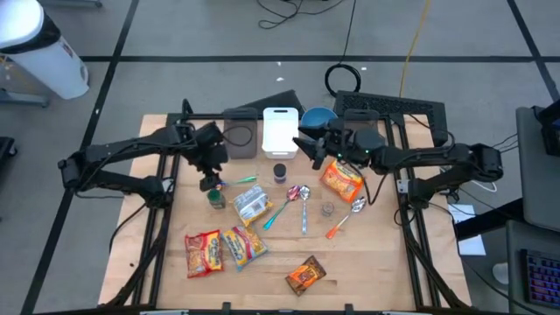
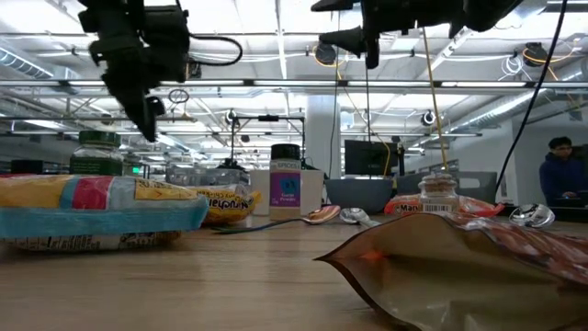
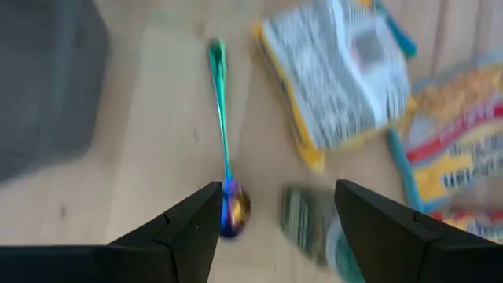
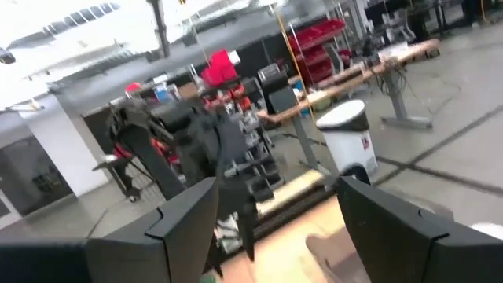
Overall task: Pick & Place Food Item
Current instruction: Put the left blue spoon into the left black bin
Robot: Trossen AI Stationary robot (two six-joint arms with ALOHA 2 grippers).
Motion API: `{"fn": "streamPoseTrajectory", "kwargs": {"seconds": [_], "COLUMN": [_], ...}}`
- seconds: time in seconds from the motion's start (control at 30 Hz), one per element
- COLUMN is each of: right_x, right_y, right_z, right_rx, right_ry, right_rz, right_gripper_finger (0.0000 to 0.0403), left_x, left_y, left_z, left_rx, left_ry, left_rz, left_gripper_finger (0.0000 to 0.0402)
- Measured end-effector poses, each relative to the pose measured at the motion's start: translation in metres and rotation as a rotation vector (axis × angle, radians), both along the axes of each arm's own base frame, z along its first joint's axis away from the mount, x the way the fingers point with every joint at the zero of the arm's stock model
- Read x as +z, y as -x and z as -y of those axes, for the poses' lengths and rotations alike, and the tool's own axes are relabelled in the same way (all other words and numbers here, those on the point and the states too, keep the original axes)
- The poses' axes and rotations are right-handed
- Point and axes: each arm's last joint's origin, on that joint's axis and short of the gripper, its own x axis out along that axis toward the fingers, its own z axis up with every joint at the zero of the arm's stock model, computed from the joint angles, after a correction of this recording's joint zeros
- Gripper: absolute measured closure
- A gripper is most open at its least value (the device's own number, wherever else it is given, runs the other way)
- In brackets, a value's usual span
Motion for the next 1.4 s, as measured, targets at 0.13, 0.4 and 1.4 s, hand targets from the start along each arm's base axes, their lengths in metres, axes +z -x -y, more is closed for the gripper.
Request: {"fn": "streamPoseTrajectory", "kwargs": {"seconds": [0.13,0.4,1.4], "right_x": [-0.002,-0.008,-0.014], "right_y": [-0.001,-0.003,-0.003], "right_z": [0.0,-0.002,-0.002], "right_rx": [0.006,0.064,0.064], "right_ry": [-0.029,-0.072,-0.098], "right_rz": [-0.009,-0.039,-0.077], "right_gripper_finger": [0.0147,0.0147,0.0147], "left_x": [0.004,-0.005,-0.068], "left_y": [-0.009,-0.023,-0.068], "left_z": [-0.002,0.0,0.015], "left_rx": [0.005,-0.018,0.003], "left_ry": [-0.046,-0.097,-0.1], "left_rz": [0.091,0.063,-0.191], "left_gripper_finger": [0.0144,0.0144,0.0144]}}
